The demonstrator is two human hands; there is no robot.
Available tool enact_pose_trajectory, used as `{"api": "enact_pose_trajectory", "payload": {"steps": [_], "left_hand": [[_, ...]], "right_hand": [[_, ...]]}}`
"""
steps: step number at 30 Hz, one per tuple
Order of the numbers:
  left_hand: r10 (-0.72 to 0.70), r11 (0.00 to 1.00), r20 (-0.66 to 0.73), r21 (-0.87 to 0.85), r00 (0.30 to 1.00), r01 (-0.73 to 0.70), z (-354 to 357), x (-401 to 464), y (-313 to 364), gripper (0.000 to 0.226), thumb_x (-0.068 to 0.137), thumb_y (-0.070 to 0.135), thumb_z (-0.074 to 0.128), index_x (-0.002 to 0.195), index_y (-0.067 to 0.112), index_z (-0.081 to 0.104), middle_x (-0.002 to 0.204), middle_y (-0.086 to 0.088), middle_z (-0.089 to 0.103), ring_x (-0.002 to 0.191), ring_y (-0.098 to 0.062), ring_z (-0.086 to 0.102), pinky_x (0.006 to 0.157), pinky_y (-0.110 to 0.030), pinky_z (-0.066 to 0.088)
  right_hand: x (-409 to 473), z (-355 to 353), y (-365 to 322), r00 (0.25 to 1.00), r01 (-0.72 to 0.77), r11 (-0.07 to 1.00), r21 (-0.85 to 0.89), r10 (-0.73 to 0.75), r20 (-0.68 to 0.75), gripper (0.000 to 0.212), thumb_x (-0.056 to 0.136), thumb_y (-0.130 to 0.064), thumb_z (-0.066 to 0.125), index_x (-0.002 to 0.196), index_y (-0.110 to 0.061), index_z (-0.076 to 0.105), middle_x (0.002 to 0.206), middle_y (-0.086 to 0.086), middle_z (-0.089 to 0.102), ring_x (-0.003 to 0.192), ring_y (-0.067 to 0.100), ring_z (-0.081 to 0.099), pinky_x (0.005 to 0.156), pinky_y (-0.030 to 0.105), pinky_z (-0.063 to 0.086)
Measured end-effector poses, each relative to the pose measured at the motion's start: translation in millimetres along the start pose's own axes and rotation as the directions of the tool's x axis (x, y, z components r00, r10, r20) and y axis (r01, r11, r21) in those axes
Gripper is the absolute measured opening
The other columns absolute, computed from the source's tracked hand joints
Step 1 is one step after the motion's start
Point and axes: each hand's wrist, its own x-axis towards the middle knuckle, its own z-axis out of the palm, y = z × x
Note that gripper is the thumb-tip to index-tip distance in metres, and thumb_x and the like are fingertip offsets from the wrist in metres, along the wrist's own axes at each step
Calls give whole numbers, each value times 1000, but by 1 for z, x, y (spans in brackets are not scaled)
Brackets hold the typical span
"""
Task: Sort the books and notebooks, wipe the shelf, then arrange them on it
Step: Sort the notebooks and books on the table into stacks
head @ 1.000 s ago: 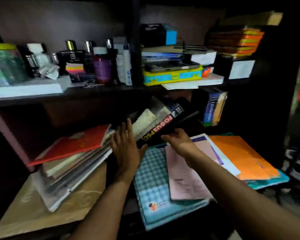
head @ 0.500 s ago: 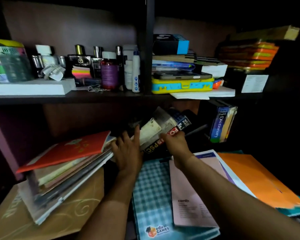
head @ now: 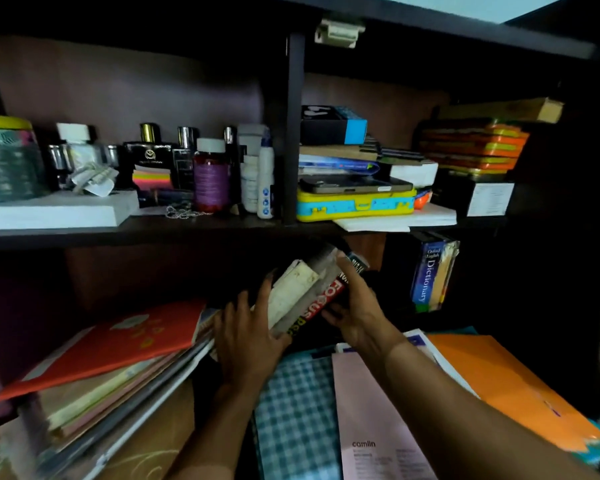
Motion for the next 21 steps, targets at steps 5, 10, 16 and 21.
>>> {"api": "enact_pose_trajectory", "payload": {"steps": [5, 10, 16, 21], "left_hand": [[153, 987, -58, -39, 987, -155, -21, -2, 12, 113, 50, 48, 84, 152, 26, 39, 121, -12, 60, 101, -35, 58, 85, -47, 47], [367, 926, -52, -77, 929, -370, -61, -11, 33, 111, 48, 45, 78, 151, 30, 40, 129, -4, 61, 109, -29, 60, 91, -44, 46], [568, 823, 55, -17, 821, -568, -106, -42, 58, 113, 47, 45, 88, 149, 29, 41, 132, -9, 61, 106, -33, 63, 90, -47, 52], [578, 813, 177, -38, 796, -582, -122, -71, 70, 108, 59, 54, 90, 150, 35, 37, 135, -6, 56, 103, -31, 56, 79, -44, 57]], "right_hand": [[-34, -26, -11, 1000, -11, 994, 113, 9, 18, 46, 80, -60, 73, 108, -23, 69, 116, 12, 70, 108, 35, 66, 96, 54, 55], [-78, -63, -15, 997, 5, 986, 164, 8, -79, 60, 79, -63, 69, 119, -19, 67, 110, 12, 67, 101, 33, 64, 97, 53, 54], [-141, -120, -18, 992, -123, 965, 234, 126, 3, 53, 91, -57, 58, 119, -14, 70, 94, 14, 77, 104, 40, 67, 101, 59, 49], [-174, -144, -43, 994, -67, 992, 111, 76, -84, 33, 95, -26, 62, 121, -6, 64, 102, 13, 74, 94, 25, 69, 94, 45, 55]]}}
